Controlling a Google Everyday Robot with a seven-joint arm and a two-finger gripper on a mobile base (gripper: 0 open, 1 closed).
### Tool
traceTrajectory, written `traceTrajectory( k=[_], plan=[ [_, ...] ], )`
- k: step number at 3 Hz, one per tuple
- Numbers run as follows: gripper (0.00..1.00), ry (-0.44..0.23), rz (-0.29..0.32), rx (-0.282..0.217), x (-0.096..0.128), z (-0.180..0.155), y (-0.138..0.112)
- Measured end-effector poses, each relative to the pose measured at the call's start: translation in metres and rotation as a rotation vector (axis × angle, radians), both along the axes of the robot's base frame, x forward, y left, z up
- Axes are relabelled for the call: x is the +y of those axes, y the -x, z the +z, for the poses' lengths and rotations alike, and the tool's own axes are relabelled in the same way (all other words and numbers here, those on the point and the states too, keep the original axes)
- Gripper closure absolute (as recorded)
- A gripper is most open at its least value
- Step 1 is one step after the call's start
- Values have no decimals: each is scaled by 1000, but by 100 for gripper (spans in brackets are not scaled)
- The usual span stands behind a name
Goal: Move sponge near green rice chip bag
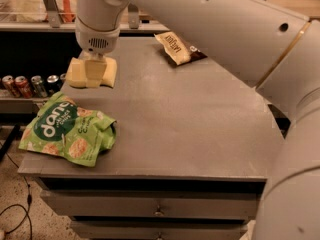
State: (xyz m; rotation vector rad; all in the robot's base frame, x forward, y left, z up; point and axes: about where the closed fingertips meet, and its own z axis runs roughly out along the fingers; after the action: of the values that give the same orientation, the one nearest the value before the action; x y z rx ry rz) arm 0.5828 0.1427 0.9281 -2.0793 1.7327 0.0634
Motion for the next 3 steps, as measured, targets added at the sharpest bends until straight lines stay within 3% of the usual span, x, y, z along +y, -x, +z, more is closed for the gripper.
traceTrajectory(
  k=[1, 2, 3],
  plan=[
    [13, 0, 6, 9, 2, -2, -2],
    [0, 2, 10, 14, 2, -4, -4],
    [0, 1, 29, 12, 0, -4, -5]
  ],
)
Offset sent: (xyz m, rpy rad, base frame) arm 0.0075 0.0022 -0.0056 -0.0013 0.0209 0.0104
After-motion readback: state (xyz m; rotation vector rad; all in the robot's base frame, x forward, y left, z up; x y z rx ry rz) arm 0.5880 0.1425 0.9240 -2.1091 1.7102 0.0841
